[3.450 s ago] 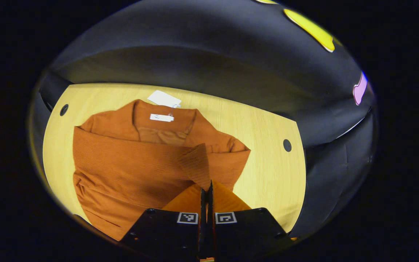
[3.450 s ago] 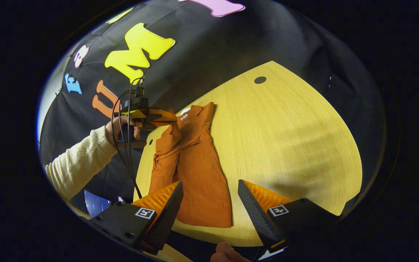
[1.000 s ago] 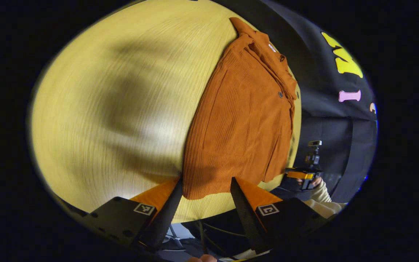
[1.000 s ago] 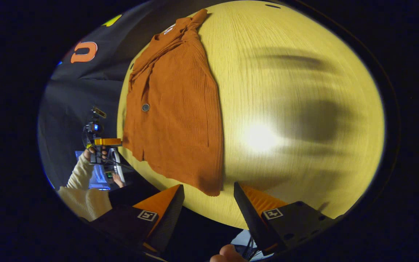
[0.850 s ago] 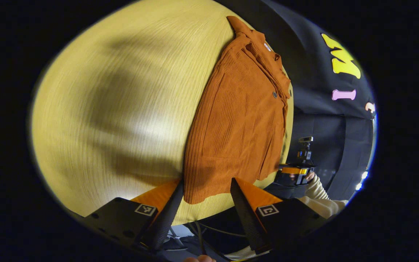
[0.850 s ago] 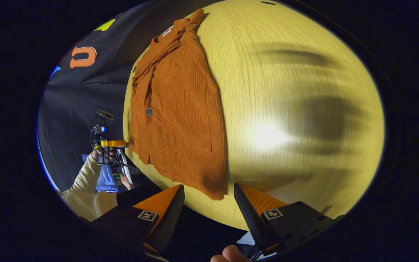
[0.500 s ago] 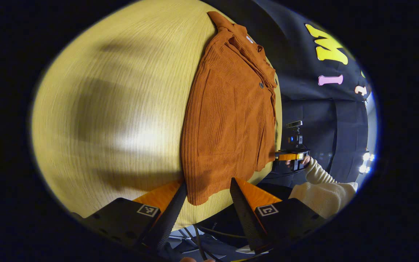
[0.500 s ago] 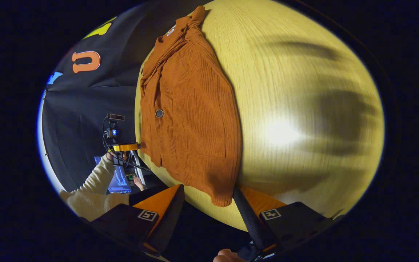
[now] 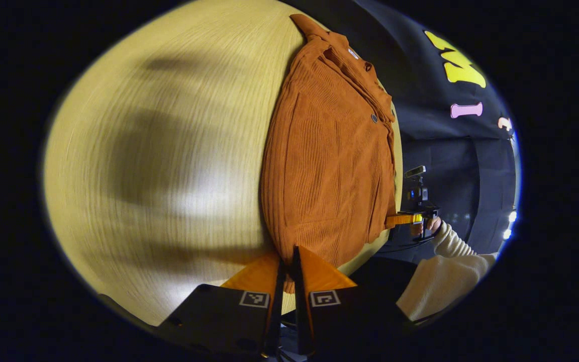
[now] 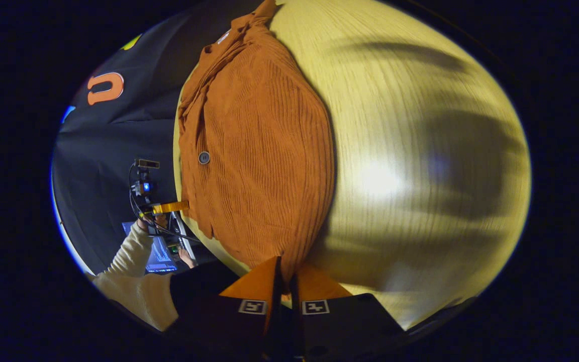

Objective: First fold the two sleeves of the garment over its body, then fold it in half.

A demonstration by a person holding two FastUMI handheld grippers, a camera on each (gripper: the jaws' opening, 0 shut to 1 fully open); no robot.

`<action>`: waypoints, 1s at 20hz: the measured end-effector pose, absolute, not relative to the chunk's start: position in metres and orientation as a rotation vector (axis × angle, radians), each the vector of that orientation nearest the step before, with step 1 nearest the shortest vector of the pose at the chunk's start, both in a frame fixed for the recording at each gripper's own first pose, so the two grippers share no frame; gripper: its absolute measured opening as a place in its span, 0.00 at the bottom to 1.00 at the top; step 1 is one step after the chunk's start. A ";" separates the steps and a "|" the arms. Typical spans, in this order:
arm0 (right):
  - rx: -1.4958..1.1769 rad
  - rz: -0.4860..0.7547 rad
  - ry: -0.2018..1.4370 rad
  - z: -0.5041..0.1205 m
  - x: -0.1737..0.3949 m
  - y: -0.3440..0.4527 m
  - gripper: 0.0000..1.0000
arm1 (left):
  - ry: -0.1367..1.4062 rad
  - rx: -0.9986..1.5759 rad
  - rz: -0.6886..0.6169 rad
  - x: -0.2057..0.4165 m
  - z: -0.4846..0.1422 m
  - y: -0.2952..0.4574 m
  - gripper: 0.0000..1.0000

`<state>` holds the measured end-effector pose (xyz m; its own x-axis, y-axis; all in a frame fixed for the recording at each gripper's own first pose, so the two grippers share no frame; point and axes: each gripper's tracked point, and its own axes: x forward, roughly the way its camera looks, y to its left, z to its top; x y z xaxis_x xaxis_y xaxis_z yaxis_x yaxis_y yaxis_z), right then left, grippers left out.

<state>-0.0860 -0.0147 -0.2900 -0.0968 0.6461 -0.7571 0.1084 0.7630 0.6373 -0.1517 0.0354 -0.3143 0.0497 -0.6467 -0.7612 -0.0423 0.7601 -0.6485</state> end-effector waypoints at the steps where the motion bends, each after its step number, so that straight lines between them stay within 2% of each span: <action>1: 0.564 0.518 1.615 -0.292 -0.087 -0.014 0.08 | 1.457 -0.574 -0.500 -0.151 -0.316 0.034 0.14; 3: 0.491 0.546 1.587 -0.294 -0.090 -0.010 0.05 | 1.422 -0.514 -0.504 -0.148 -0.317 0.029 0.09; 4: 0.480 0.545 1.572 -0.292 -0.087 -0.006 0.00 | 1.419 -0.484 -0.495 -0.147 -0.318 0.028 0.04; 9: 0.431 0.584 1.486 -0.289 -0.080 0.010 0.00 | 1.375 -0.399 -0.459 -0.140 -0.309 0.017 0.03; 17: 0.619 0.680 1.237 -0.174 -0.039 0.044 0.00 | 1.065 -0.433 -0.546 -0.087 -0.221 -0.050 0.03; 20: 0.578 0.727 1.149 -0.127 -0.012 0.045 0.00 | 0.976 -0.309 -0.611 -0.066 -0.184 -0.053 0.03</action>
